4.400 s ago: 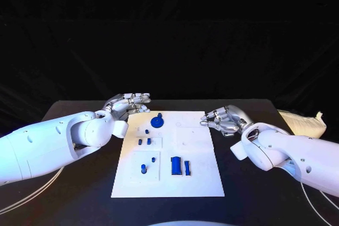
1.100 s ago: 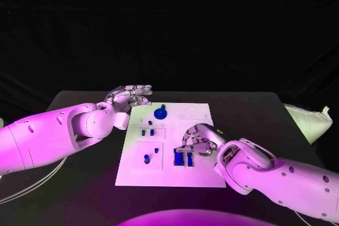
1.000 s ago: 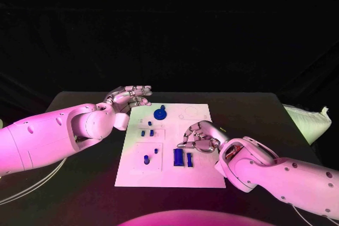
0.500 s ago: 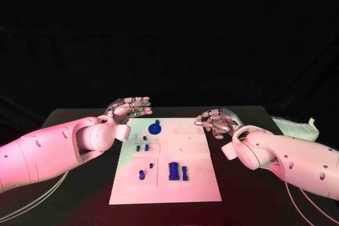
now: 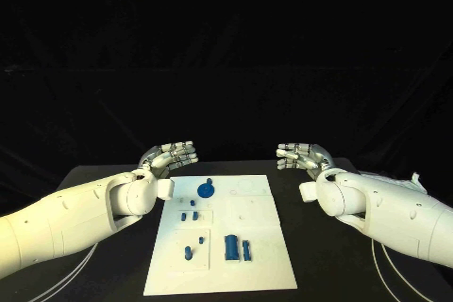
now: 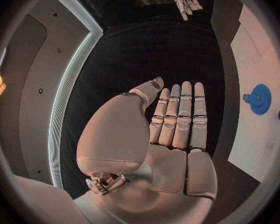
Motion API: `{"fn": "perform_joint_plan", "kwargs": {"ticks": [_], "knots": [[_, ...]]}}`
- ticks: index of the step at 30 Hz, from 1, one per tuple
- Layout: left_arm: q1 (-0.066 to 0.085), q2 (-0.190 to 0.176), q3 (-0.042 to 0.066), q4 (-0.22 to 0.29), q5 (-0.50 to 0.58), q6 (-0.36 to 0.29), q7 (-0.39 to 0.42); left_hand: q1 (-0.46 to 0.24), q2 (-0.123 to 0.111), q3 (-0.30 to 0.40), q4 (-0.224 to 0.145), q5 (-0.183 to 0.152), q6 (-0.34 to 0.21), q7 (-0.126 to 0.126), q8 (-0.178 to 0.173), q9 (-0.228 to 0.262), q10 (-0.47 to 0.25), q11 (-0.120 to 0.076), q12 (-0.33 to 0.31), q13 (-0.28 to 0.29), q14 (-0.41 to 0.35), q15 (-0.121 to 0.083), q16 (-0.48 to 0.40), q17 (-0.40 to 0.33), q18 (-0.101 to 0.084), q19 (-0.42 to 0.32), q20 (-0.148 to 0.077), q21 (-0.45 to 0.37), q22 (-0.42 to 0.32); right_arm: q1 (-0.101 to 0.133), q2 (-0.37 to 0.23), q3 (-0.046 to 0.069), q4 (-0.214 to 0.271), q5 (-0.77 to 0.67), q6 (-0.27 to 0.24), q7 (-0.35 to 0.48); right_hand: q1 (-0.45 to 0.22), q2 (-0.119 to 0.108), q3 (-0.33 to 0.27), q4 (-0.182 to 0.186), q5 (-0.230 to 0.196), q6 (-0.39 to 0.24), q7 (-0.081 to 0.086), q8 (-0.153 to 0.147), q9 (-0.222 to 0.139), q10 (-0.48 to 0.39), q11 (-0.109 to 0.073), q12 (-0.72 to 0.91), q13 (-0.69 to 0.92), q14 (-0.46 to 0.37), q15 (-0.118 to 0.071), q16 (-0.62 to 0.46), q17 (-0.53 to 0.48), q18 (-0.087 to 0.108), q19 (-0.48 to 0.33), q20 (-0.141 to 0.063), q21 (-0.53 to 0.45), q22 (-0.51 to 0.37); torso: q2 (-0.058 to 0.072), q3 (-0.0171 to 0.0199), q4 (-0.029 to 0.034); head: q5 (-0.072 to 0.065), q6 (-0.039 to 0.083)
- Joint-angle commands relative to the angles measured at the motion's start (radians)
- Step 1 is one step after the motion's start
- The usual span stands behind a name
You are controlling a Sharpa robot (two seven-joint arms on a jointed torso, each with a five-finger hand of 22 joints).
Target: Assemble the parts on the task board
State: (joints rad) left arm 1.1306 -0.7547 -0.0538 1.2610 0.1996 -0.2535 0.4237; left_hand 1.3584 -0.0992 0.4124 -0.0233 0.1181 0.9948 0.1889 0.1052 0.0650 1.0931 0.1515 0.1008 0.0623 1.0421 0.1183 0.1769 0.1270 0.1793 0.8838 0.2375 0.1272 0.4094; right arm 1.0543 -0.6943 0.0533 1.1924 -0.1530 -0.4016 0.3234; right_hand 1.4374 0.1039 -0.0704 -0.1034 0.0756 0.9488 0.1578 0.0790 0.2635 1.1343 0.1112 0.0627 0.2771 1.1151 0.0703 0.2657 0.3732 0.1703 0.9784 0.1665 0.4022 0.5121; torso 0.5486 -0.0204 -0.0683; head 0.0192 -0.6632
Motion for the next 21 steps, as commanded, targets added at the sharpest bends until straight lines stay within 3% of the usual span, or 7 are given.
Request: {"fn": "perform_joint_plan", "kwargs": {"ticks": [1,5,6,9,12,20,21], "knots": [[-0.001,0.005,0.002,-0.011,0.019,-0.005,0.038,-0.008,0.001,0.008,-0.001,0.006,0.003,0.003,-0.006,0.001,-0.005,0.001,-0.007,-0.001,0.001,0.009,-0.014,-0.008,0.002,-0.013,0.002,-0.013,-0.015,0.003,0.005,0.001,-0.002,0.053,0.088,0.077,-0.017,0.009,-0.005,-0.022,0.004,0.014,0.001,-0.017,-0.033,0.011,0.011,0.000,-0.086,0.024,0.009,-0.078,-0.068,0.017,0.013,0.009,-0.058,-0.049,0.000,0.0044,0.0035,0.003,-0.002],[-0.001,0.007,0.002,-0.020,0.019,-0.009,0.044,-0.008,0.002,0.010,-0.001,0.007,0.008,0.003,-0.006,0.001,-0.002,0.001,-0.011,-0.001,0.002,0.011,-0.026,-0.014,0.003,-0.020,0.005,-0.023,-0.028,0.006,0.006,0.002,0.004,0.019,0.111,0.085,-0.033,0.016,-0.014,-0.055,0.004,0.014,0.021,-0.018,-0.075,0.005,0.021,0.000,-0.172,0.062,0.010,-0.145,-0.142,0.012,0.050,0.018,-0.122,-0.111,0.003,0.0082,0.0068,0.003,0.003],[-0.001,0.004,0.001,-0.018,0.007,-0.005,0.012,-0.407,0.099,-0.121,0.023,-0.035,-0.298,-0.056,-0.031,-0.065,-0.328,-0.045,-0.101,-0.062,-0.310,-0.033,-0.068,-0.047,-0.054,-0.274,-0.068,-0.051,-0.141,0.005,0.004,0.001,0.001,0.021,0.043,0.036,-0.448,-0.020,0.070,-0.003,-0.076,-0.273,-0.038,-0.079,-0.126,-0.334,-0.025,-0.063,-0.193,-0.296,-0.070,-0.173,-0.202,-0.051,-0.264,-0.038,-0.199,-0.223,0.001,0.0042,0.0029,0.004,0.001],[-0.003,0.003,0.002,-0.010,0.002,-0.017,0.014,-0.492,0.099,-0.141,0.023,-0.038,-0.352,-0.065,-0.105,-0.065,-0.394,-0.054,-0.101,-0.062,-0.373,-0.036,-0.080,-0.055,-0.054,-0.330,-0.082,-0.127,-0.165,0.004,0.002,-0.001,0.012,0.025,0.031,0.040,-0.538,-0.028,0.070,0.001,-0.076,-0.332,-0.042,-0.079,-0.144,-0.404,-0.025,-0.063,-0.277,-0.359,-0.070,-0.191,-0.228,-0.051,-0.316,-0.047,-0.226,-0.258,0.000,0.0057,0.0089,0.002,0.007],[-0.007,0.001,0.005,0.008,-0.010,-0.046,0.019,-0.581,0.099,-0.169,0.023,-0.046,-0.418,-0.078,-0.105,-0.065,-0.465,-0.064,-0.101,-0.062,-0.441,-0.044,-0.090,-0.127,-0.065,-0.386,-0.097,-0.127,-0.190,0.004,-0.005,-0.004,0.039,0.035,0.002,0.052,-0.630,-0.104,0.070,0.012,-0.076,-0.395,-0.054,-0.079,-0.156,-0.479,-0.033,-0.063,-0.277,-0.436,-0.070,-0.266,-0.243,-0.060,-0.384,-0.059,-0.244,-0.284,-0.001,0.0093,0.0235,-0.003,0.020],[-0.035,-0.009,0.023,0.122,-0.082,-0.225,0.048,-0.798,0.099,-0.237,0.023,-0.118,-0.579,-0.109,-0.105,-0.065,-0.641,-0.152,-0.101,-0.062,-0.609,-0.118,-0.177,-0.127,-0.087,-0.526,-0.137,-0.127,-0.251,0.000,-0.044,-0.028,0.202,0.092,-0.176,0.121,-0.855,-0.104,0.070,0.103,-0.076,-0.550,-0.083,-0.079,-0.186,-0.662,-0.111,-0.063,-0.277,-0.626,-0.070,-0.266,-0.279,-0.079,-0.550,-0.089,-0.288,-0.348,-0.004,0.0202,0.0673,-0.019,0.062],[-0.042,-0.011,0.028,0.152,-0.100,-0.270,0.056,-0.834,0.099,-0.249,0.023,-0.118,-0.606,-0.114,-0.105,-0.065,-0.670,-0.152,-0.101,-0.062,-0.637,-0.118,-0.177,-0.127,-0.098,-0.548,-0.144,-0.127,-0.261,-0.001,-0.052,-0.033,0.237,0.104,-0.215,0.137,-0.893,-0.104,0.070,0.103,-0.076,-0.576,-0.158,-0.079,-0.191,-0.693,-0.111,-0.063,-0.277,-0.658,-0.070,-0.266,-0.285,-0.090,-0.578,-0.094,-0.295,-0.358,-0.004,0.0204,0.0683,-0.019,0.063]]}}
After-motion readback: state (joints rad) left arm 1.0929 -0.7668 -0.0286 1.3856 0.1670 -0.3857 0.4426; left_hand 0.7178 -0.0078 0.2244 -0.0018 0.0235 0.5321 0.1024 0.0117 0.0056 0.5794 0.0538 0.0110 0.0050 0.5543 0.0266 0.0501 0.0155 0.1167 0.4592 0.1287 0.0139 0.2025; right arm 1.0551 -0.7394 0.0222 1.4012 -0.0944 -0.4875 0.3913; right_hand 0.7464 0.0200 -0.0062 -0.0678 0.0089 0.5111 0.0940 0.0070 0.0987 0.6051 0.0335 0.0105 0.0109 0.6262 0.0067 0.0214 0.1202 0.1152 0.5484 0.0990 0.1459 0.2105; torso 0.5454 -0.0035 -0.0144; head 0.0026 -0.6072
